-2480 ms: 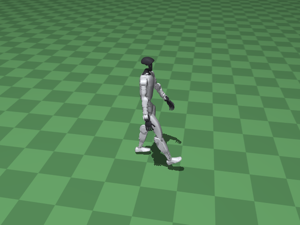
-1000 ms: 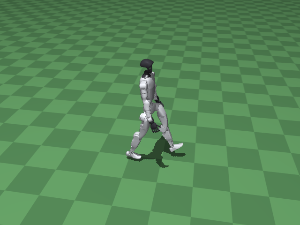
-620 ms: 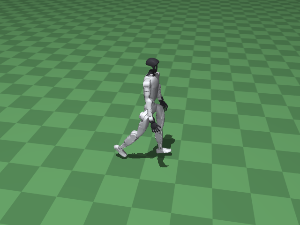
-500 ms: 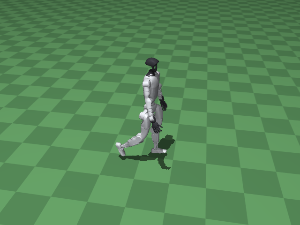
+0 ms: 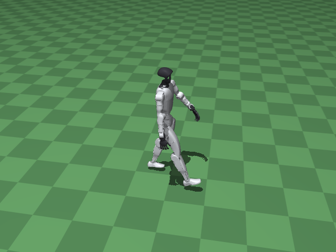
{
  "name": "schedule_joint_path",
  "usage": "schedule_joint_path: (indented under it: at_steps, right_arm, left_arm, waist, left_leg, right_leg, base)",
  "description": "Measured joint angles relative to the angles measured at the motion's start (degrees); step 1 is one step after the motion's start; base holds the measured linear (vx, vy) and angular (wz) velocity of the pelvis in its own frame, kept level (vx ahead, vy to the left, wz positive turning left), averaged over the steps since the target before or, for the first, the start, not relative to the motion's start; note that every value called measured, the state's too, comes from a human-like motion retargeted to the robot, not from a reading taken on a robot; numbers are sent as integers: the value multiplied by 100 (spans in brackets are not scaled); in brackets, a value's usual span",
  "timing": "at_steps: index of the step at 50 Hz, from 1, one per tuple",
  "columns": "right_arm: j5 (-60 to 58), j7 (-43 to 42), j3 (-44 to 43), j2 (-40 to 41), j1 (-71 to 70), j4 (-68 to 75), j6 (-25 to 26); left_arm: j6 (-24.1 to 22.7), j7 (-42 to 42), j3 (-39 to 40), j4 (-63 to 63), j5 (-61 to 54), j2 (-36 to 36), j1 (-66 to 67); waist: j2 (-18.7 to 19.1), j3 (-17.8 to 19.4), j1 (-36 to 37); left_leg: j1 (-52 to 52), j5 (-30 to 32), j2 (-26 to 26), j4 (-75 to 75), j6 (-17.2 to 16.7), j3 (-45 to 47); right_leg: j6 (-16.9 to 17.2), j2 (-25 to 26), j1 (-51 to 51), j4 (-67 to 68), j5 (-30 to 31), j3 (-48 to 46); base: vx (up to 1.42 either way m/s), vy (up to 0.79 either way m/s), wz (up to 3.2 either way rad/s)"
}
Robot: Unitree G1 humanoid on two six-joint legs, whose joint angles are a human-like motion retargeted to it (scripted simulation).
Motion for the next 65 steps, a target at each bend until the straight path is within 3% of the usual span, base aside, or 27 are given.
schedule_joint_path:
  at_steps: [7, 12, 19, 25, 28, 31, 35, 42, 46, 50, 52, 58, 60, 65]
  right_arm:
    - [428, 3, -117, -53, -27, -145, -68]
    - [717, -103, -138, -60, -42, -267, -186]
    - [1590, -243, 195, -139, -166, -345, -400]
    - [1817, -252, 634, -84, -287, -397, -123]
    - [1842, -307, 731, -61, -350, -433, -124]
    - [1863, -396, 775, -43, -444, -453, -271]
    - [1797, -477, 806, 35, -599, -431, -429]
    - [1633, -635, 874, 313, -860, -553, -595]
    - [1509, -834, 1008, 510, -933, -673, -932]
    - [1250, -1009, 1116, 691, -895, -764, -1184]
    - [923, -962, 1091, 726, -892, -737, -1051]
    - [757, -858, 1081, 751, -781, -595, -964]
    - [584, -723, 971, 727, -845, -454, -824]
    - [305, -574, 890, 684, -984, -147, -633]
  left_arm:
    - [8, -142, -366, 41, 570, -105, -197]
    - [-143, -64, -553, 112, 570, -78, -47]
    - [-166, 150, -353, 360, 1111, -84, 464]
    - [120, -259, -168, 556, 1020, -104, 899]
    - [135, -415, 1, 584, 766, -158, 1097]
    - [32, -443, 237, 619, 501, -243, 1291]
    - [-63, -506, 481, 683, 174, -344, 1586]
    - [-111, -149, 781, 791, -32, -399, 2081]
    - [-524, 95, 885, 834, -531, -434, 2338]
    - [-941, 97, 884, 797, -1184, -460, 2597]
    - [-862, -39, 985, 796, -1415, -478, 2642]
    - [-784, -77, 1257, 738, -1362, -505, 2771]
    - [-607, -114, 1435, 752, -1302, -476, 2690]
    - [-465, -113, 1596, 784, -1320, -345, 2571]
  waist:
    - [223, -148, -277]
    - [254, -393, -312]
    - [121, -641, -68]
    - [-532, -617, 248]
    - [-748, -818, 372]
    - [-904, -867, 583]
    - [-1077, -823, 1017]
    - [-1041, -484, 1967]
    - [-1016, -205, 2308]
    - [-1101, -80, 2439]
    - [-1104, -45, 2465]
    - [-1140, -156, 2476]
    - [-1079, -138, 2445]
    - [-1008, -219, 2413]
  left_leg:
    - [354, -147, 235, 15, 62, -341]
    - [420, 20, 352, 173, 225, -510]
    - [378, 1246, 315, 830, 482, -132]
    - [-568, 2120, 107, 3198, 484, 843]
    - [-1826, 1583, 124, 4805, 655, 992]
    - [-2614, 583, 116, 5330, 940, 1223]
    - [-3183, -238, -93, 4478, 1114, 1366]
    - [-3294, 522, -62, 1107, 930, 1394]
    - [-3325, 858, 87, -117, 922, 1476]
    - [-3776, 783, 275, -249, 868, 1403]
    - [-3937, 683, 381, -249, 635, 1578]
    - [-4047, 533, 504, -249, 632, 2083]
    - [-3912, 450, 576, -249, 582, 2058]
    - [-3463, 310, 697, -249, 473, 1988]
  right_leg:
    - [-70, -216, -8, 0, -847, -451]
    - [48, -195, 163, 0, -519, -298]
    - [137, -267, 627, 0, -351, -539]
    - [20, -567, 1292, 0, -105, -187]
    - [-4, -672, 1278, 0, 138, -123]
    - [91, -701, 1272, 234, 29, -20]
    - [189, -662, 1218, 814, -417, 225]
    - [160, -178, 1665, 1147, -859, 771]
    - [224, -33, 2229, 1100, -1078, 1039]
    - [226, -8, 2727, 990, -1219, 1197]
    - [226, -10, 2921, 980, -1321, 1249]
    - [199, -192, 3370, 940, -1603, 1466]
    - [1, -175, 3615, 837, -1666, 1486]
    - [-62, -152, 3850, 948, -1759, 1735]
  base:
    - [55, -8, 63]
    - [60, -19, 39]
    - [61, -25, -12]
    - [55, -25, -23]
    - [43, -17, 9]
    - [43, -13, -14]
    - [41, -9, -55]
    - [42, -3, -93]
    - [43, 1, -82]
    - [42, -1, -47]
    - [43, 7, -35]
    - [44, 17, -40]
    - [47, 21, -46]
    - [49, 20, -54]
